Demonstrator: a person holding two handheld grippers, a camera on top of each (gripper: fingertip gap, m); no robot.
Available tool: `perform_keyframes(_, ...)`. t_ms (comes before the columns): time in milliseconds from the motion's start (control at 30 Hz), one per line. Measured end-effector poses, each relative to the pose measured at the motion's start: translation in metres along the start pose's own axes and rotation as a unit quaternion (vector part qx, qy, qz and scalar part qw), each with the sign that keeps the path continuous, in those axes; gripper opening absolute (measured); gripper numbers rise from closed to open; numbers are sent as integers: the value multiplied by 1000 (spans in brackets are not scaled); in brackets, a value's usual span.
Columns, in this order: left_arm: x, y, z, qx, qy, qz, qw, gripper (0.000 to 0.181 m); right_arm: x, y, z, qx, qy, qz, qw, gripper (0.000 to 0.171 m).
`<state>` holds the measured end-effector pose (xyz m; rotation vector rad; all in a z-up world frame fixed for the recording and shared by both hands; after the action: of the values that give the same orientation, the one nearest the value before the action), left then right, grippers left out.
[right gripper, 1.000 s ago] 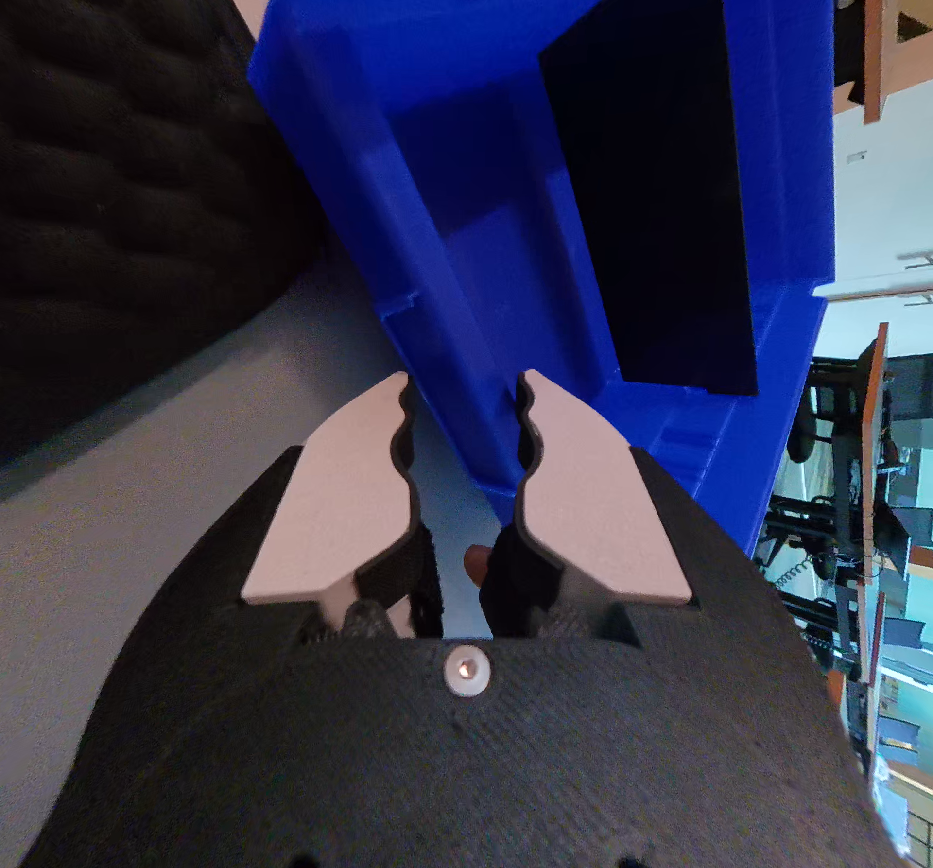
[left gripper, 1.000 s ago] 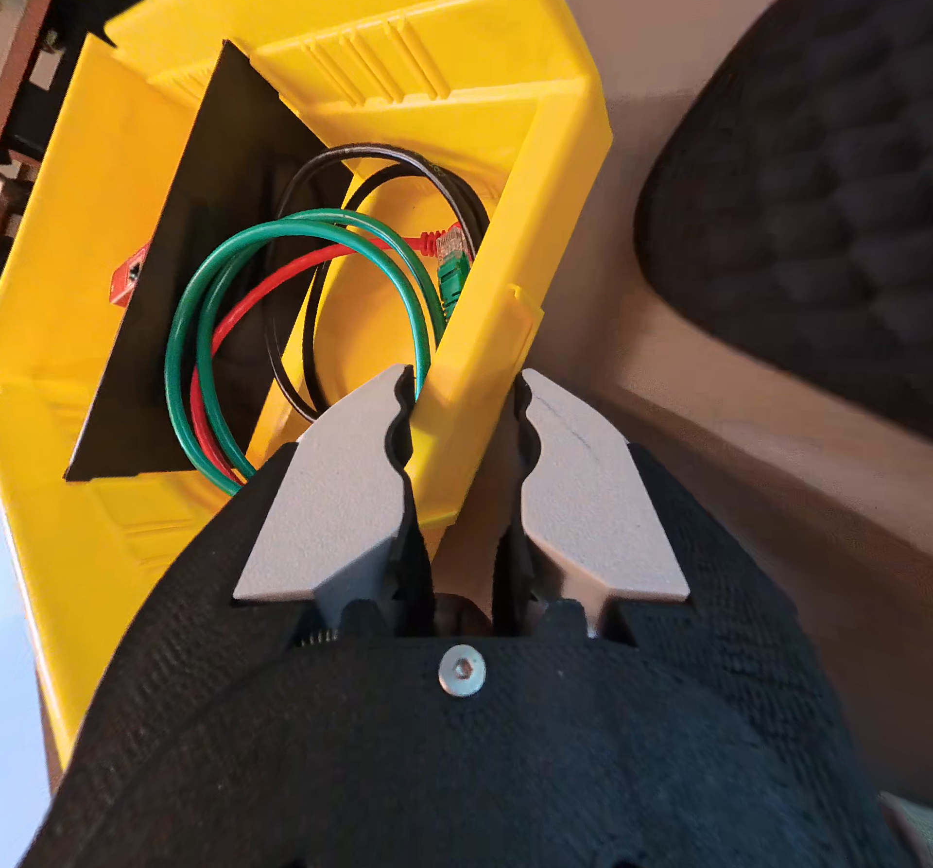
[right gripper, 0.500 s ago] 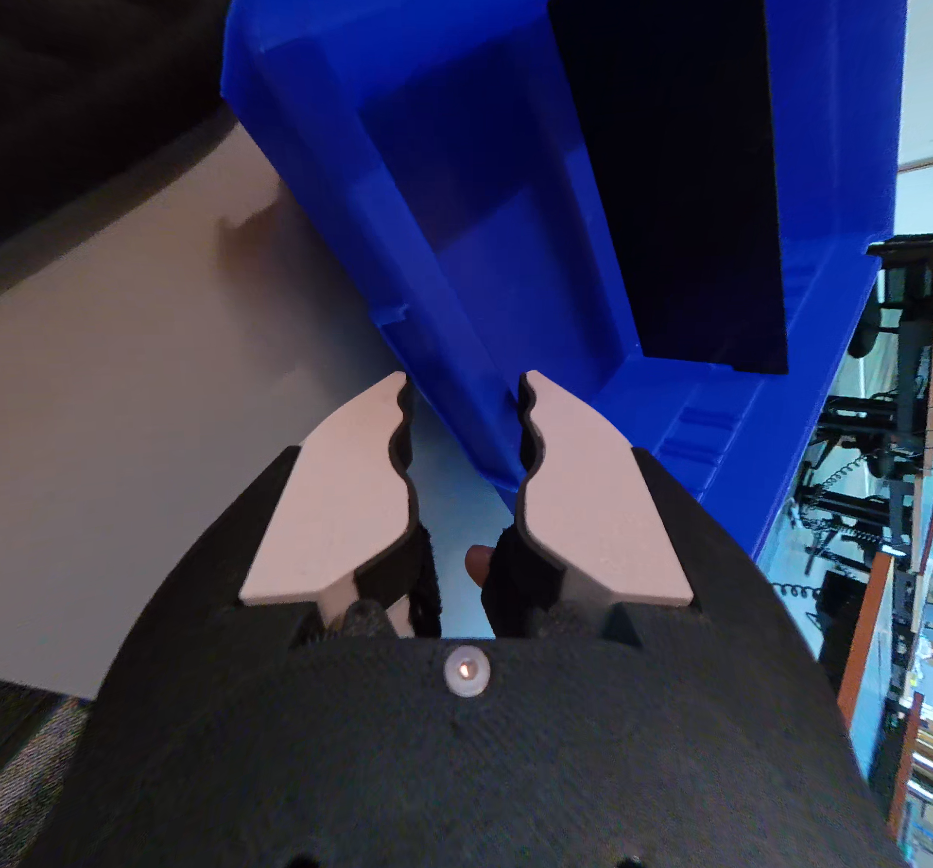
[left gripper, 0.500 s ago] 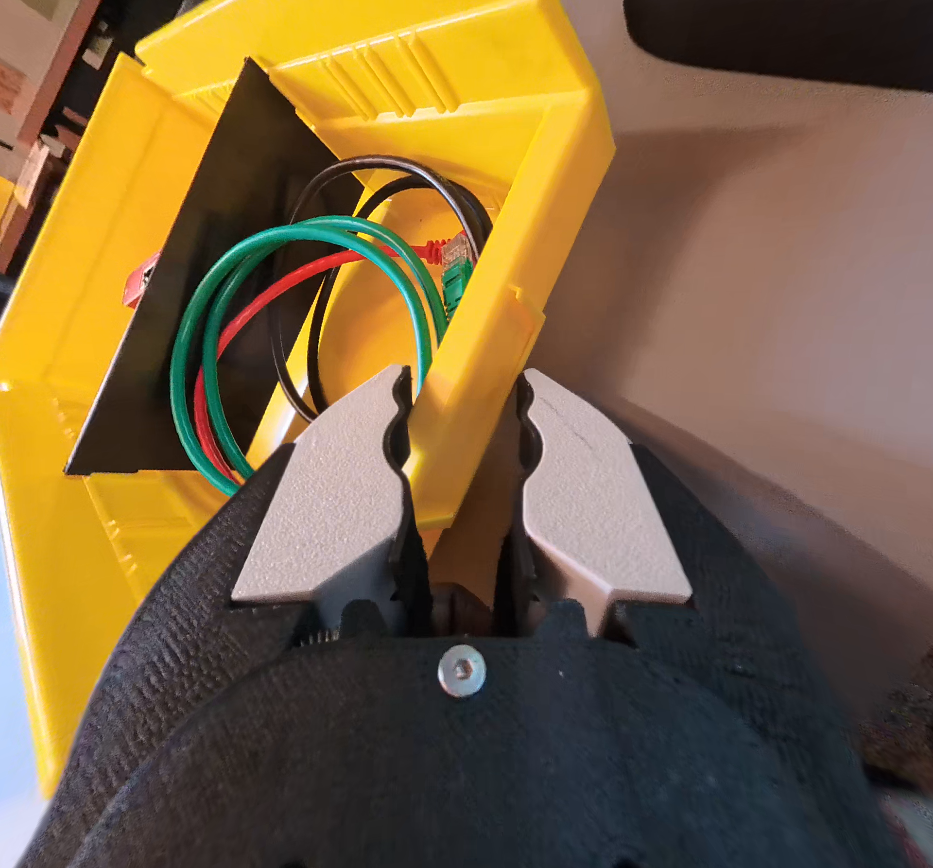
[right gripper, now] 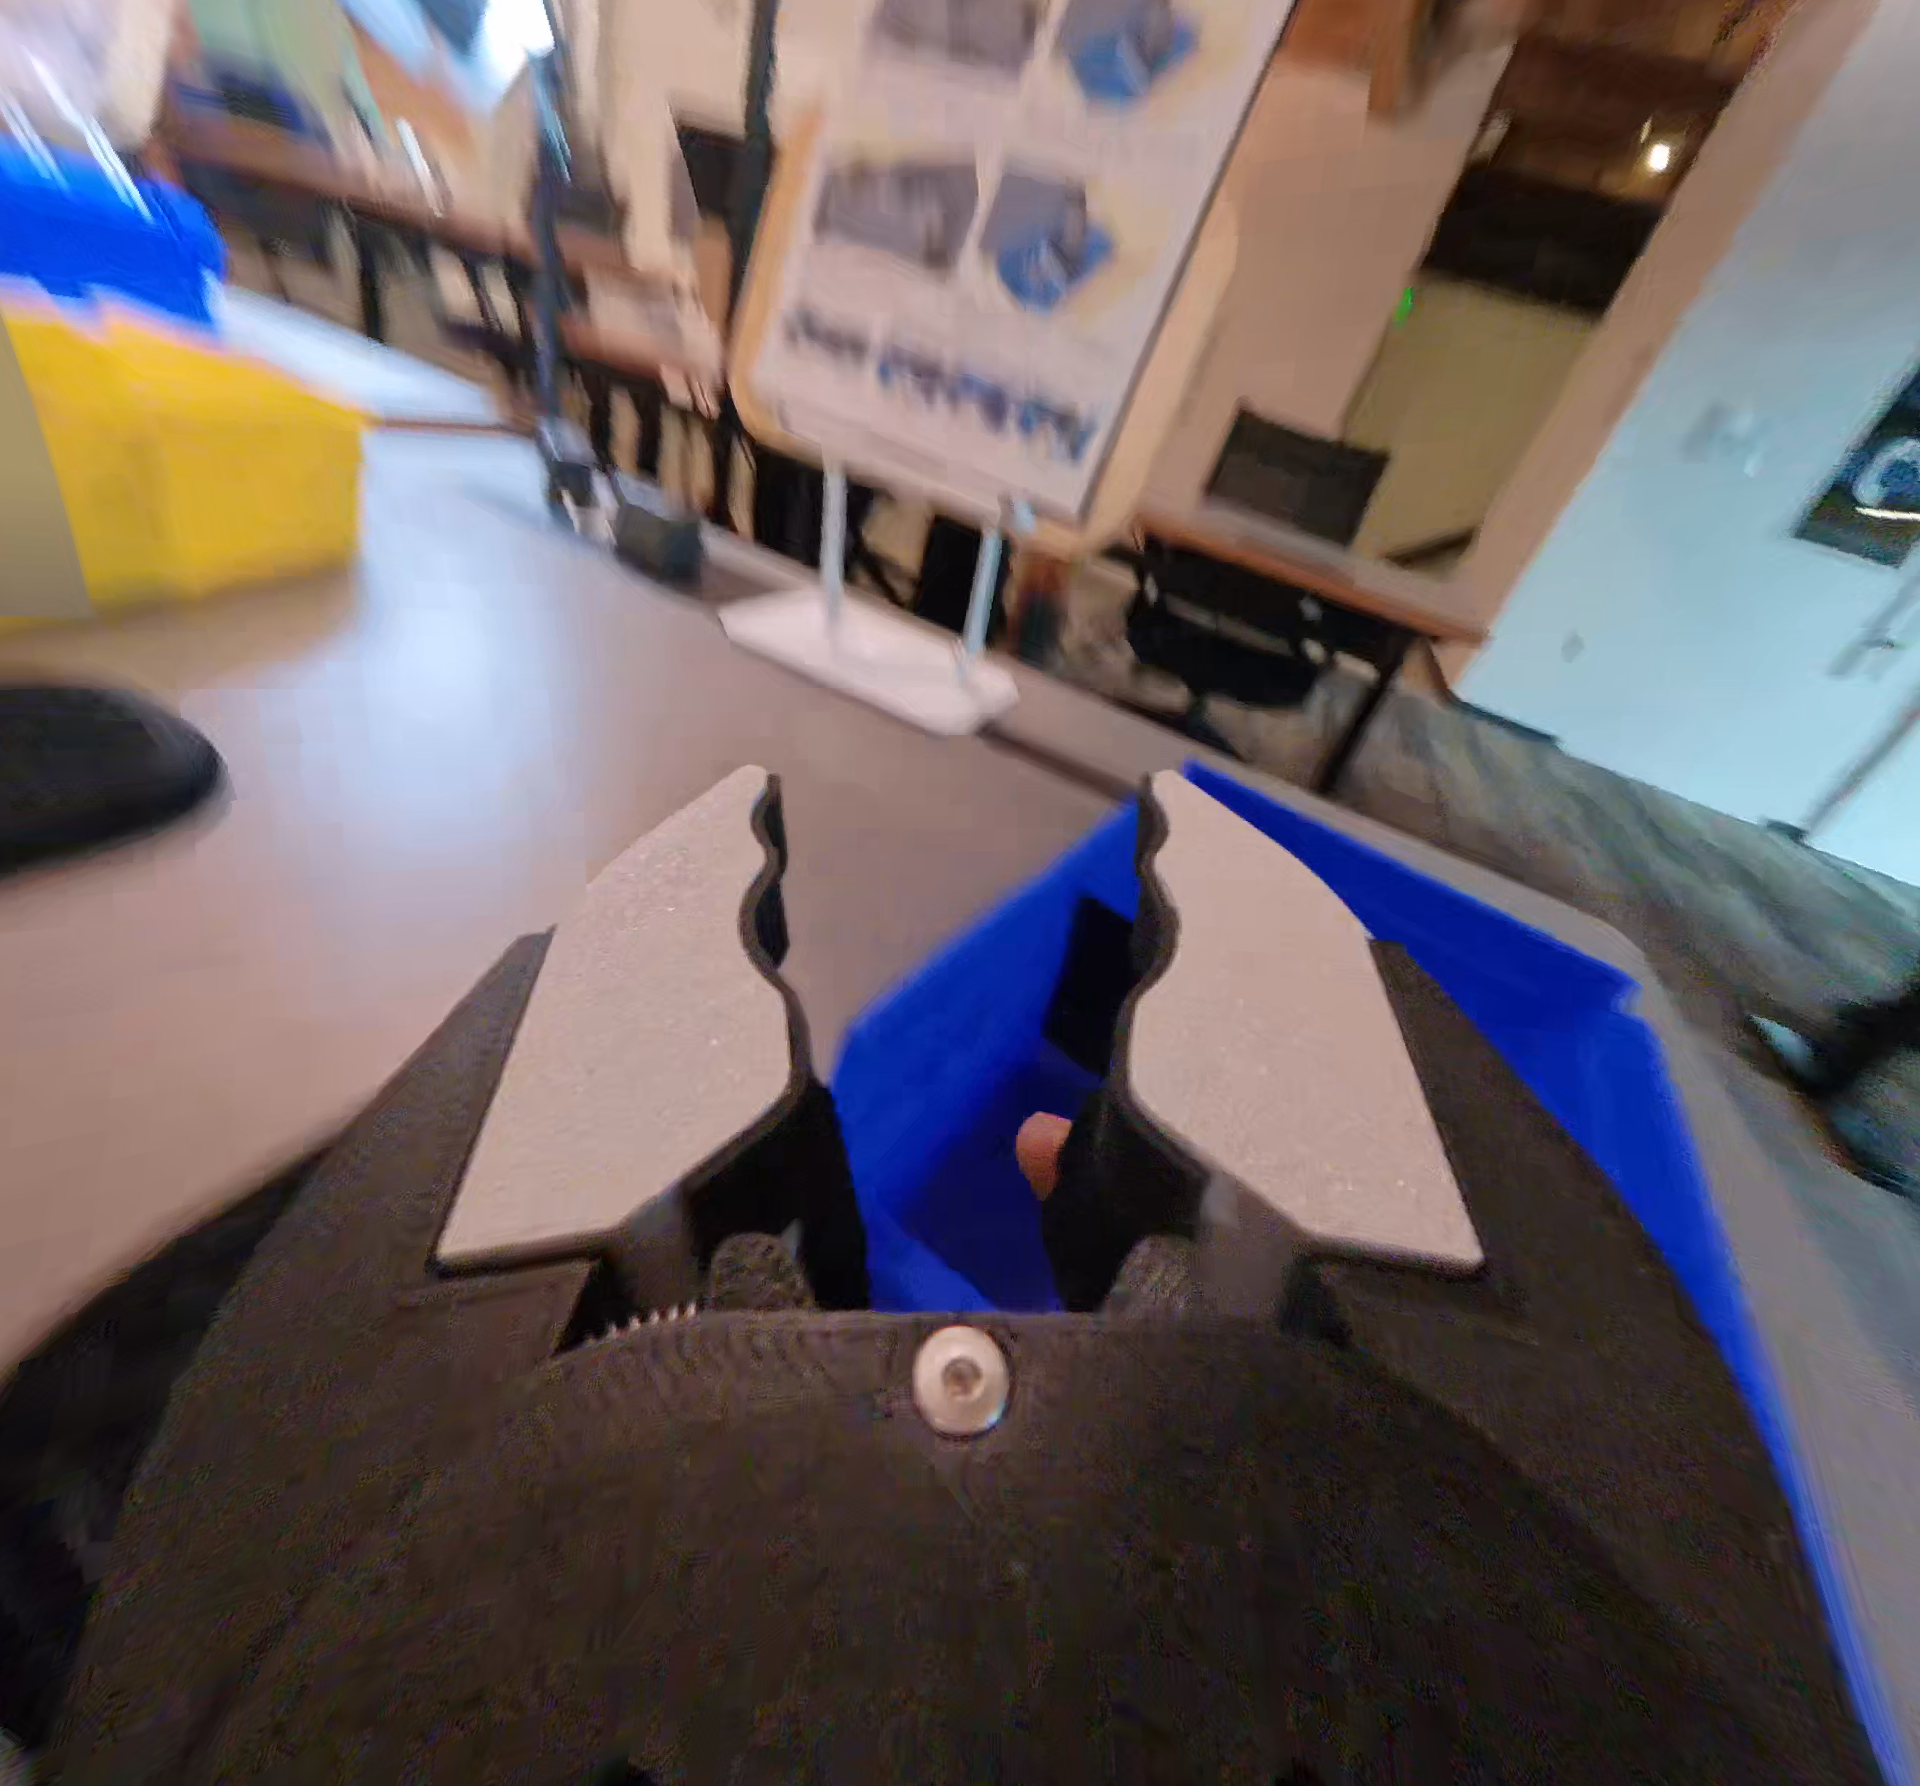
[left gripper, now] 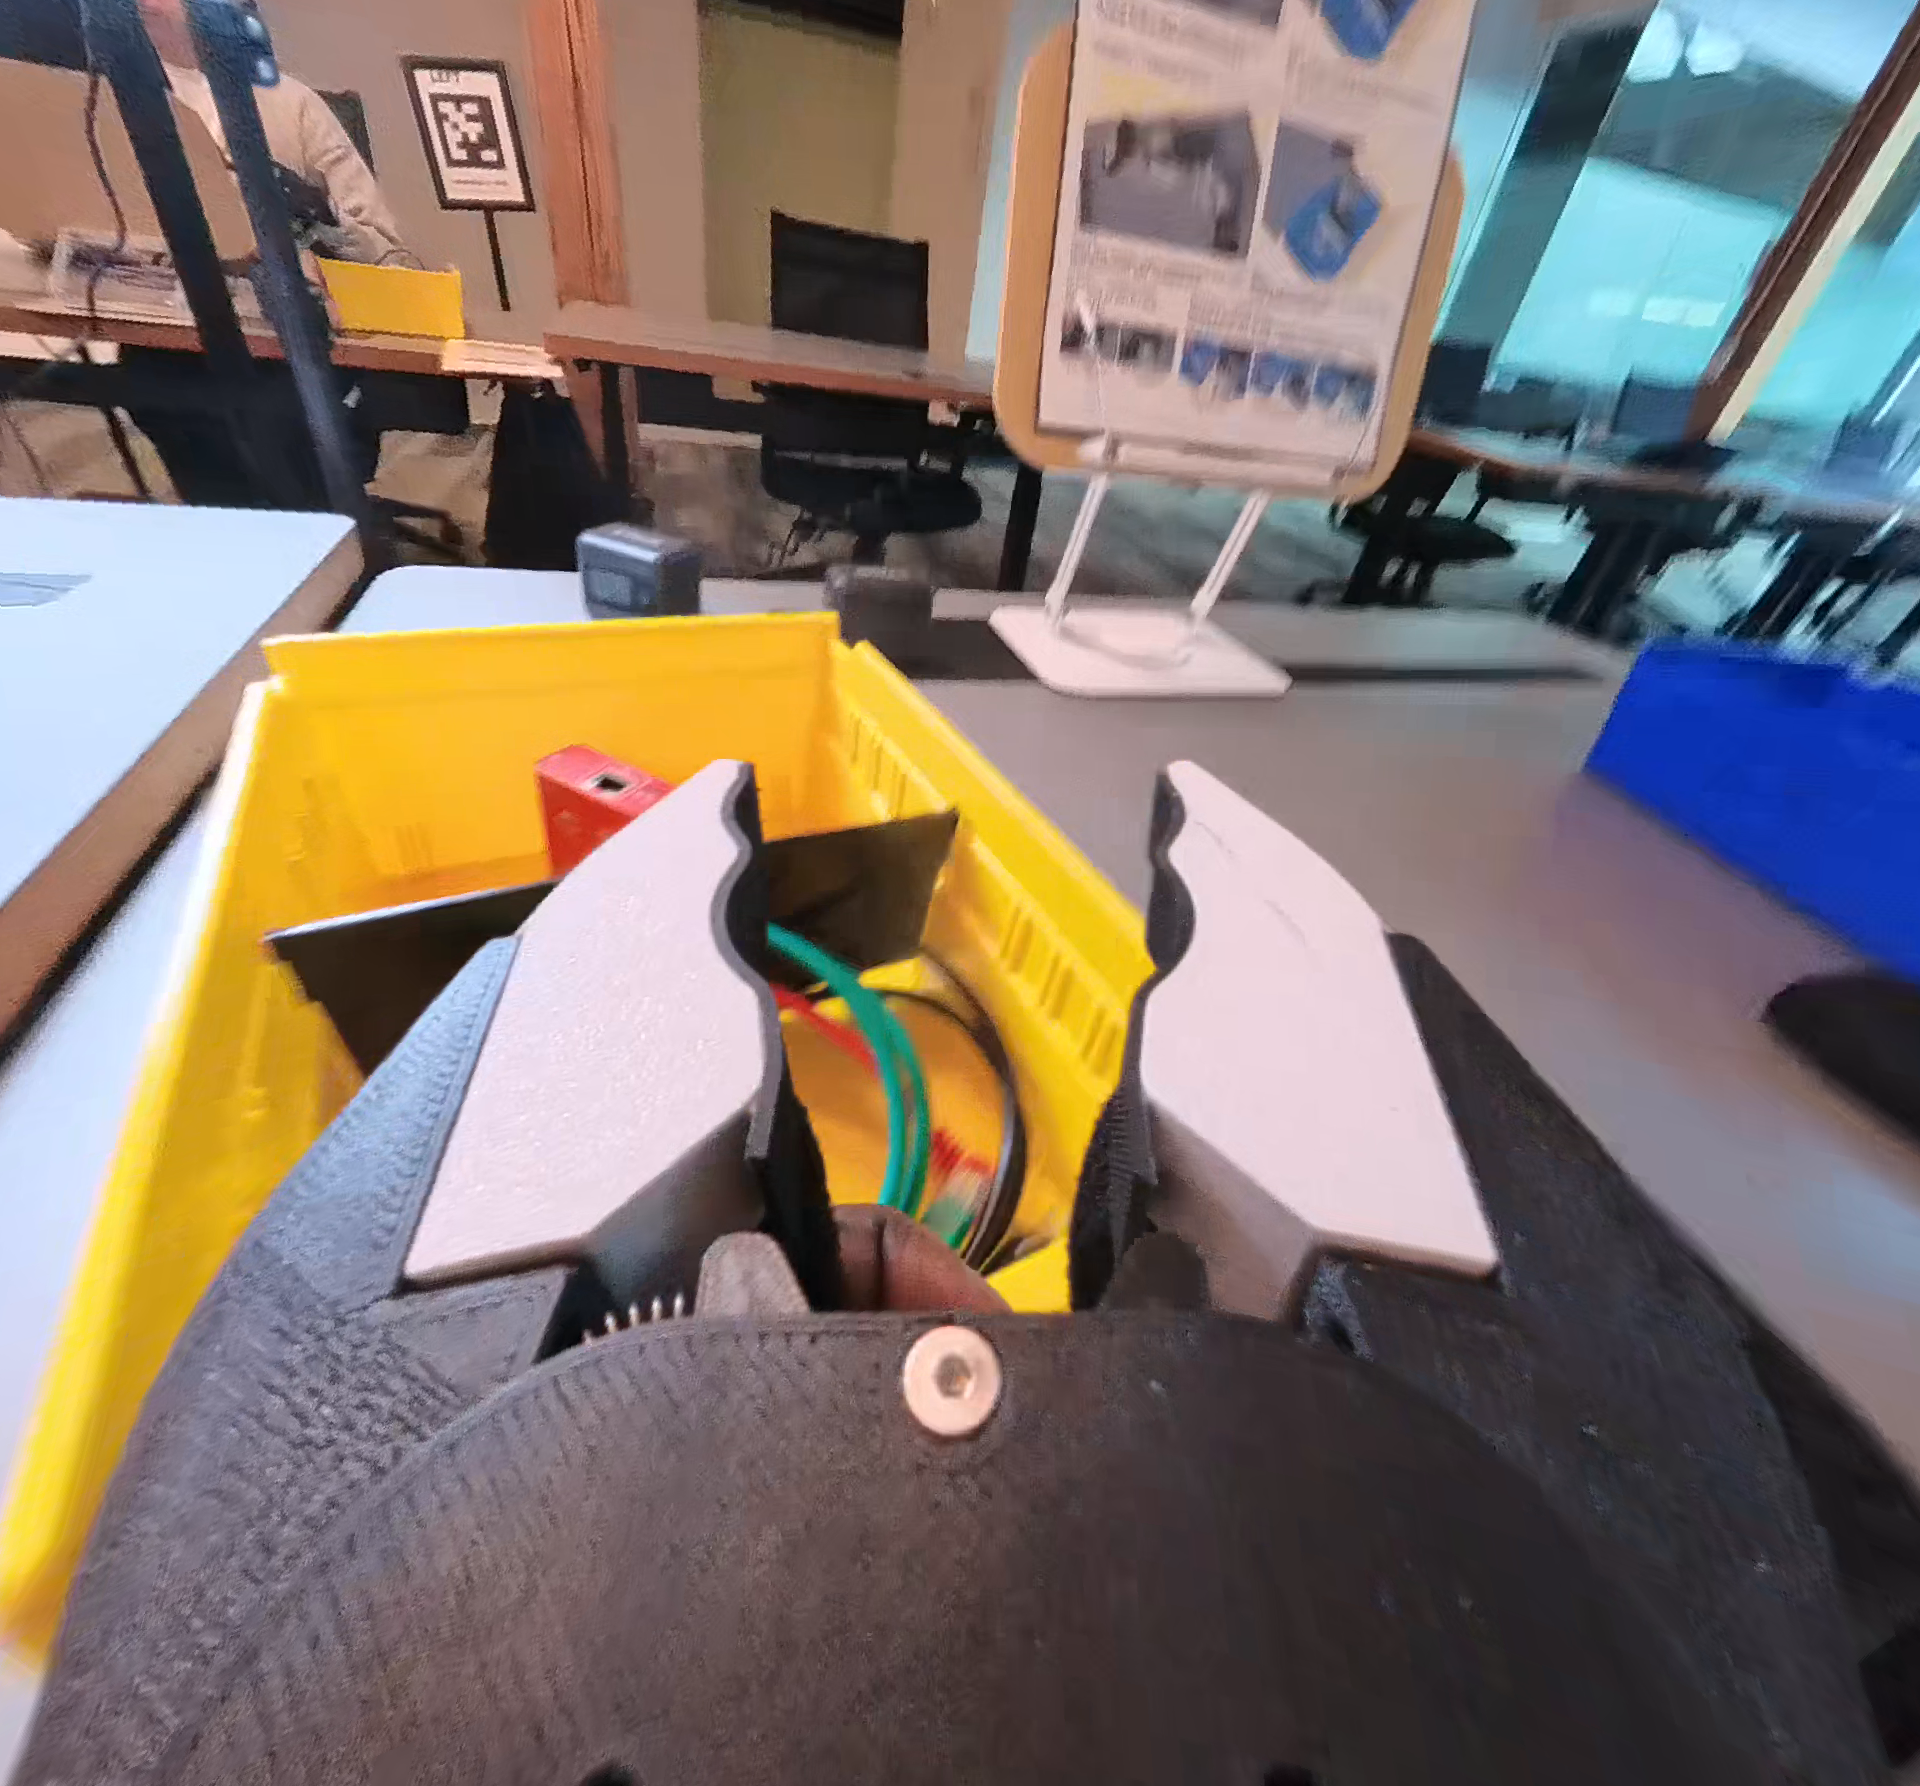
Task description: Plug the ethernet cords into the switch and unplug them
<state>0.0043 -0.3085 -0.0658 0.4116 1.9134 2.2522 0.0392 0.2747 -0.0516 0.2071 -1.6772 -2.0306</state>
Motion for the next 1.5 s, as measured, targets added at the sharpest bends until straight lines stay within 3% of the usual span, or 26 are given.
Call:
perform_keyframes(100, 18, 18, -5, -68, 9, 48, 996, 76, 15, 29, -9, 145, 4, 134, 980, 81)
perform_keyframes(200, 42, 15, -34, -91, 54, 11, 994, 76, 30, 26, -14, 240, -6, 192, 952, 88)
perform_keyframes(367, 89, -19, -75, -70, 87, -176, 978, 80, 58, -17, -31, 202, -31, 121, 971, 87)
perform_keyframes(567, 119, -67, -122, -2, 141, -406, 903, 85, 68, -29, -44, 163, -28, 94, 982, 85)
perform_keyframes(833, 138, -107, -141, -33, 183, -523, 832, 74, 65, -27, -42, 107, -43, 75, 991, 83)
perform_keyframes(967, 134, -127, -141, -22, 172, -561, 809, 51, 62, -26, -38, 84, -53, 68, 993, 82)
perform_keyframes(1033, 136, -126, -136, -17, 150, -552, 820, 28, 61, -26, -37, 74, -56, 64, 994, 80)
perform_keyframes(1233, 140, -81, -117, 14, 102, -456, 884, 27, 62, -28, -40, 55, -49, 55, 996, 75)
perform_keyframes(1400, 141, -3, -59, 21, 0, -259, 966, 27, 66, -26, -51, 35, -30, 53, 998, 73)
perform_keyframes(1500, 124, 32, 2, 5, -105, -150, 983, 27, 68, -25, -58, 32, -14, 50, 998, 72)
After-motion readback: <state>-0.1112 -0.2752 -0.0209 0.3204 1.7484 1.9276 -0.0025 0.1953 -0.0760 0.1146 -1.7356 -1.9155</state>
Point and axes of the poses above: each gripper's, where its closed fingertips meet, x out along the fingers, y out of its top, z = x × y across the jaws, the point moved 1 cm from there along -x, back along the fingers, and after that the axes turned 7 degrees about z, right-handed, at the moved point
